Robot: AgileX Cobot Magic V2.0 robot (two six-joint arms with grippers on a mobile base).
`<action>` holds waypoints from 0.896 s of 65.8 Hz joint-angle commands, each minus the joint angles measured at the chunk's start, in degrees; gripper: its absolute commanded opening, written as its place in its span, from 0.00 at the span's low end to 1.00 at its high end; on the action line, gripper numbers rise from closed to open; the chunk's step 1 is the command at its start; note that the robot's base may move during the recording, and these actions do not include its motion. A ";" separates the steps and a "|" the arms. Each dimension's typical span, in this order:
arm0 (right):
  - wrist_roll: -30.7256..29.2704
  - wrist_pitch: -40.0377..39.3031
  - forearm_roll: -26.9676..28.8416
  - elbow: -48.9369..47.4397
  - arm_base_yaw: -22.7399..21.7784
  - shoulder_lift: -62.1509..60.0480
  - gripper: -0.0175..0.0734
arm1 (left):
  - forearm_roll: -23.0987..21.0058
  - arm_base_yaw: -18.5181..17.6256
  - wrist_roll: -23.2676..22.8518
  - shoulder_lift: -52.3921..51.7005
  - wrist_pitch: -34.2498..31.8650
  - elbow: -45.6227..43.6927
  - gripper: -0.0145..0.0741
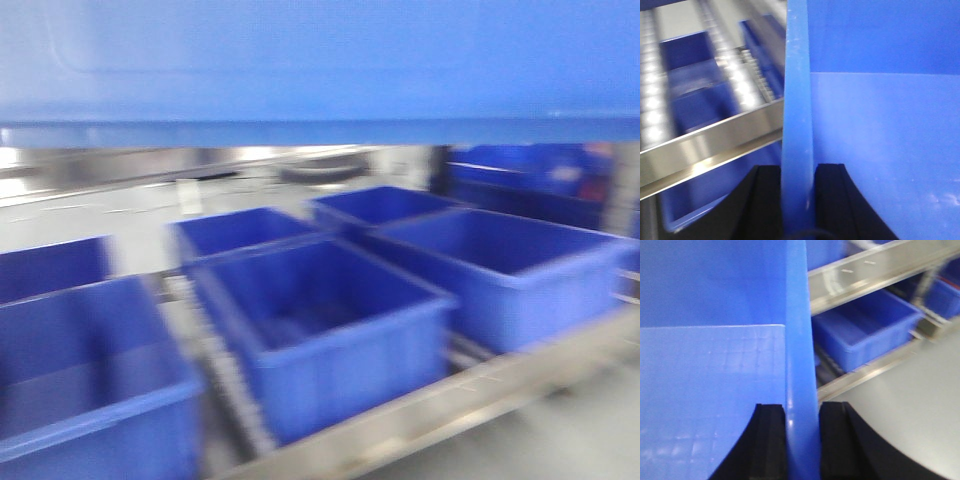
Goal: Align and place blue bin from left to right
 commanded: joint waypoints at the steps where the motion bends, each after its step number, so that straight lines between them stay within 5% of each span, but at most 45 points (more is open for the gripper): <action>1: 0.27 -12.90 -1.25 -0.55 0.53 -0.14 0.11 | -0.72 -0.66 -0.37 -0.11 -9.42 -0.65 0.04; 59: 0.27 -12.90 -1.25 -0.55 0.53 -0.14 0.11 | -0.72 -0.66 -0.37 -0.11 -9.42 -0.65 0.04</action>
